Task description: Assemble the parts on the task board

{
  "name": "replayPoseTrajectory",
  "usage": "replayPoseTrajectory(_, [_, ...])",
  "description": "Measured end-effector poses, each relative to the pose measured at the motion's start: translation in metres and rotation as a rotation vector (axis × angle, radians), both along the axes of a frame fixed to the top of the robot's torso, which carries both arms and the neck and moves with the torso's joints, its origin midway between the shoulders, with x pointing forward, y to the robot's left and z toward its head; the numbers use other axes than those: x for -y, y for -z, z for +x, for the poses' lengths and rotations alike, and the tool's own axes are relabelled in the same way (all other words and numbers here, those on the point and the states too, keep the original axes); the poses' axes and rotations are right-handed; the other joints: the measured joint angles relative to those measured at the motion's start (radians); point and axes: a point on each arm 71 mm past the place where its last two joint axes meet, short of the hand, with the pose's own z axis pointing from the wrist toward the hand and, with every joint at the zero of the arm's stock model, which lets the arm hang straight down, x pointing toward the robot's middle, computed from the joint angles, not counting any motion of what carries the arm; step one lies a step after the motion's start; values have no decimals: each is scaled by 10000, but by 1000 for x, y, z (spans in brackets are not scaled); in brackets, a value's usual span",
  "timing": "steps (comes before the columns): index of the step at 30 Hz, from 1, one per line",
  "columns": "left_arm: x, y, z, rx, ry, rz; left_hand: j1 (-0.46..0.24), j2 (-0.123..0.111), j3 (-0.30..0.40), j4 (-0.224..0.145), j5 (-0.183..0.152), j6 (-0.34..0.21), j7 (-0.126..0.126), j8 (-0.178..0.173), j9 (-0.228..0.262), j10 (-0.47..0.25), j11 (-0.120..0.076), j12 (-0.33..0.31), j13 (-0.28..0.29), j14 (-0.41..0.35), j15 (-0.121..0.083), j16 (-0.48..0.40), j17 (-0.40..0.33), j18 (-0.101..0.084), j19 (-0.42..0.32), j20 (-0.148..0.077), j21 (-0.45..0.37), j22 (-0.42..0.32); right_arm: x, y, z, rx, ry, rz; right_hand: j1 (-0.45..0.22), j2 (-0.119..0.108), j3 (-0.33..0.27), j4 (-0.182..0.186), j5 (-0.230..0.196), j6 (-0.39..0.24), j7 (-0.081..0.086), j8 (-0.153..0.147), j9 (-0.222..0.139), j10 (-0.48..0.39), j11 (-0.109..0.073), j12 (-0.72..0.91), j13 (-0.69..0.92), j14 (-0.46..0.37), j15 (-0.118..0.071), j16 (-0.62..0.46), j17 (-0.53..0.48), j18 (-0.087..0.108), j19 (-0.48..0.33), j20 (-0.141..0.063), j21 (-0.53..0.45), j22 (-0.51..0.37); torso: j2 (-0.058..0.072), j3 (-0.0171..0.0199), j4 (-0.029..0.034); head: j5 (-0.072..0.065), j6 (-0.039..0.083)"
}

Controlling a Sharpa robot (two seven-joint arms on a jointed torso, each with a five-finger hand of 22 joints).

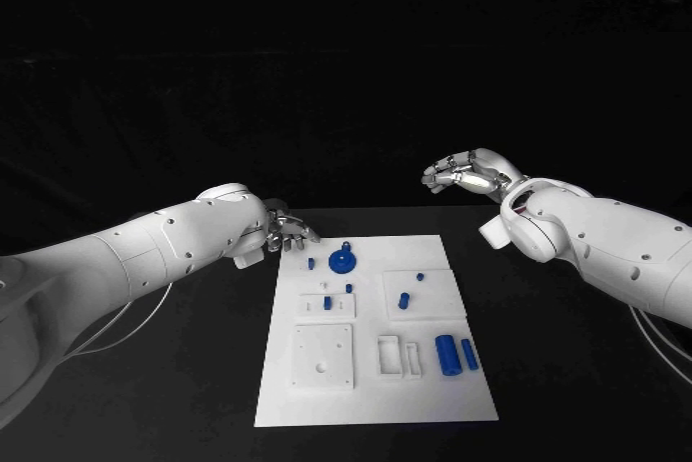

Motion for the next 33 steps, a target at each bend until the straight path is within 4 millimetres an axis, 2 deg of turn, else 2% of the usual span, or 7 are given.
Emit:
replayPoseTrajectory(4, [0, 3, 1, -137, 41, 59, -78, -78, -22, 94, 0, -71, 1, -10, 0, 0, 0, -45, -11, 0, 0, 0, 0, -1, 0, 0, 0, 0, 0, 0, 0, 1, 5, -1, 0, 0, 0, 0, 0, 1, -1, 0, 0, 0, 0, 0, 0, 0, 0, 0, 0, 0, 0, 0, -39, 0, 16, -6, -25, 12, 8])
replayPoseTrajectory(8, [1, 10, 0, -306, 106, 160, -249, -249, -57, 342, -40, -183, 33, -59, -1, -2, 1, -46, -20, -34, 35, 0, 1, 0, -35, 36, -40, 1, 0, 0, 0, 2, -7, 2, 0, 0, 0, 0, 0, 1, -1, 0, -8, 0, 0, 0, 1, 0, 0, 0, -4, 0, 0, 0, -39, 0, 22, -11, -32, 10, 4])
replayPoseTrajectory(15, [0, 19, -3, -556, 196, 178, -334, -272, -3, 570, -40, -219, 68, -115, 13, 28, 30, -46, -20, -34, 36, 0, 1, -1, -35, 36, -40, 1, -1, 0, 0, 2, -13, 4, 0, 0, 0, 0, 0, 2, -2, 0, -8, 0, 0, -38, 1, 1, 0, 0, -9, -1, -26, 25, -38, -1, 22, -12, -30, -4, -4])
replayPoseTrajectory(22, [2, 21, -4, -795, 372, 185, -330, -268, 37, 613, -40, -382, 82, -175, 49, -6, 83, -90, -19, -58, 88, 0, 1, 0, -58, 14, -40, 12, -1, 0, 0, 2, -20, 7, 0, 0, 0, 0, 0, 2, -2, 0, -8, 0, 0, -39, 1, 1, 0, 0, -9, 0, -36, 36, -38, 7, 22, -12, -32, 15, 2])
replayPoseTrajectory(25, [2, 21, -4, -876, 440, 193, -180, -124, 36, 613, -40, -383, 84, -179, 43, -17, 94, -91, -19, -58, 89, 0, 6, 0, -107, 35, -40, 39, -1, 0, 0, 2, -23, 7, 0, 0, 0, 0, 0, 2, -2, 0, -8, 0, 0, -38, 1, 1, 0, 0, -9, 0, -36, 36, -38, 6, 24, -12, -32, 2, 1])
replayPoseTrajectory(29, [2, 21, -4, -967, 517, 194, 90, 144, -67, 401, -40, -383, 84, -177, 49, -17, 94, -91, -19, -58, 89, 0, 19, 0, -107, 35, -40, 78, -1, 0, 0, 2, -20, 7, 0, 0, 0, 0, 0, 2, -3, 0, -8, 0, 0, -38, 1, 1, 0, 0, -14, 0, -36, 36, -38, 6, 25, -12, -32, -12, -12])
replayPoseTrajectory(33, [2, 21, -5, -1029, 577, 194, 300, 354, -144, 151, 275, -383, 85, -177, 50, -17, 93, -91, -18, -58, 89, 0, 30, 0, -107, 35, -40, 109, -1, 0, 0, 2, -8, 4, 0, 0, 0, 0, 0, 3, -3, 0, -7, 0, 0, -38, 2, 1, 0, 0, -19, 0, -36, 35, -38, 6, 25, -7, -31, -12, -30])
